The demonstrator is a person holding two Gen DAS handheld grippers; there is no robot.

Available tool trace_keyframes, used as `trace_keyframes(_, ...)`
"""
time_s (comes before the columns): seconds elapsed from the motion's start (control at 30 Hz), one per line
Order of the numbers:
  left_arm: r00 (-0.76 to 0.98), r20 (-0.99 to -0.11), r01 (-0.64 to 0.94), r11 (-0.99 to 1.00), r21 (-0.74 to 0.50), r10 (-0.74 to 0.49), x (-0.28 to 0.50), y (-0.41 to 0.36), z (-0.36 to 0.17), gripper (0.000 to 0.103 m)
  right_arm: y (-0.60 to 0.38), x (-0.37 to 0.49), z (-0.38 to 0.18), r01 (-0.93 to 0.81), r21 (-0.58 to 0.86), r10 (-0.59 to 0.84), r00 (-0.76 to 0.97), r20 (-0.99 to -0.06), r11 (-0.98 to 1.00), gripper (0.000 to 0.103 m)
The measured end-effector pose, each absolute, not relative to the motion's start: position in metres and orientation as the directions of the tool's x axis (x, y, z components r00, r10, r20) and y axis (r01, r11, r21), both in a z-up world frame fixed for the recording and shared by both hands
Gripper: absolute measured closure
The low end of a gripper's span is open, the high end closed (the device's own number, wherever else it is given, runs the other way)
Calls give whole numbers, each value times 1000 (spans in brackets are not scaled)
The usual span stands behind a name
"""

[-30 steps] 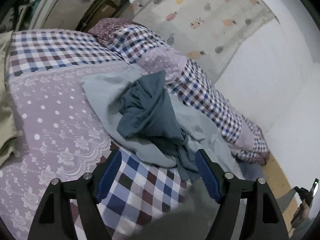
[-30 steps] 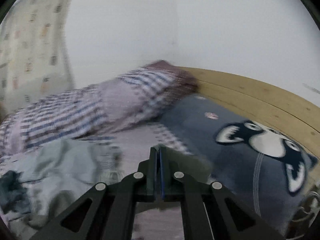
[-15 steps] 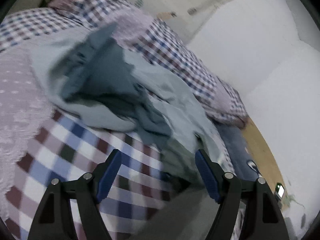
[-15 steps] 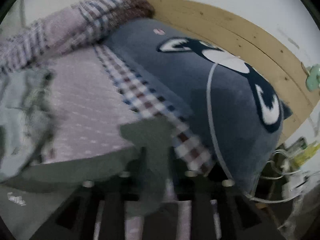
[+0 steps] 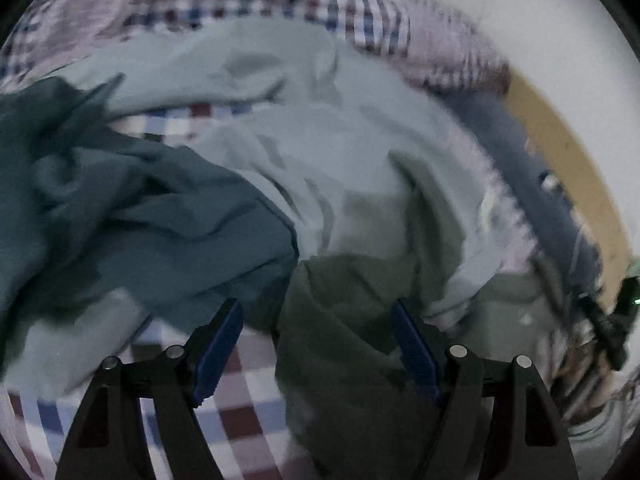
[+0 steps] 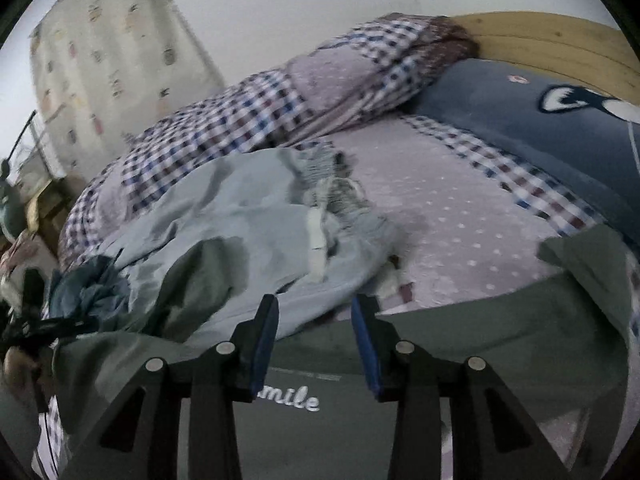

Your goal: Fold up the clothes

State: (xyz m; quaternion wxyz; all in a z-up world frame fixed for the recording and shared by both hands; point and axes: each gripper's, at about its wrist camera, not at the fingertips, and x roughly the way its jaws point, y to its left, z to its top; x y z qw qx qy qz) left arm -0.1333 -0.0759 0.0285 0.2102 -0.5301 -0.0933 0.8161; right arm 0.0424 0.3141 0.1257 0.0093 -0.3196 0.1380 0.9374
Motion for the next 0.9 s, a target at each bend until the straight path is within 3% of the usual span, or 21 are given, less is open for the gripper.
trace_keyframes(0.03, -335, -837, -249, -898, -364, 432, -138, -70, 25, 40, 314, 40, 124, -85, 249, -87, -791, -606, -965, 63)
trace_keyframes(0.07, -320, -848, -254, -901, -353, 422, -142, -63, 22, 57, 313, 38, 121, -67, 246, -101, -784, -612, -967, 63)
trace_keyframes(0.1, -309, -859, -257, -906, -338, 408, -146, -58, 19, 67, 314, 37, 117, -54, 239, -109, -778, -618, -969, 63)
trace_keyframes(0.13, -306, -867, -259, -911, -322, 394, -148, -55, 19, 86, 317, 34, 113, -52, 231, -107, -774, -624, -972, 63)
trace_keyframes(0.17, -304, -871, -263, -913, -313, 386, -149, -52, 19, 96, 322, 32, 110, -58, 232, -104, -771, -629, -971, 63)
trace_keyframes(0.3, -413, -817, -217, -915, -341, 402, -150, -72, 52, 99, 336, 33, 104, -90, 252, -94, -767, -634, -964, 63)
trace_keyframes(0.47, -649, -654, -103, -896, -431, 389, -150, -133, 123, 100, 348, 35, 104, -104, 274, -96, -772, -629, -956, 63)
trace_keyframes(0.67, -868, -455, 42, -882, -470, 201, -119, -209, 199, 100, 343, 37, 111, -66, 283, -125, -785, -607, -957, 63)
trace_keyframes(0.83, -965, -260, 154, -879, -451, -36, -64, -275, 246, 100, 337, 36, 113, -40, 285, -147, -783, -604, -958, 63)
trace_keyframes(0.9, -930, -346, 255, -895, -365, -123, -72, -299, 236, 100, 333, 34, 110, -34, 283, -155, -771, -618, -959, 63)
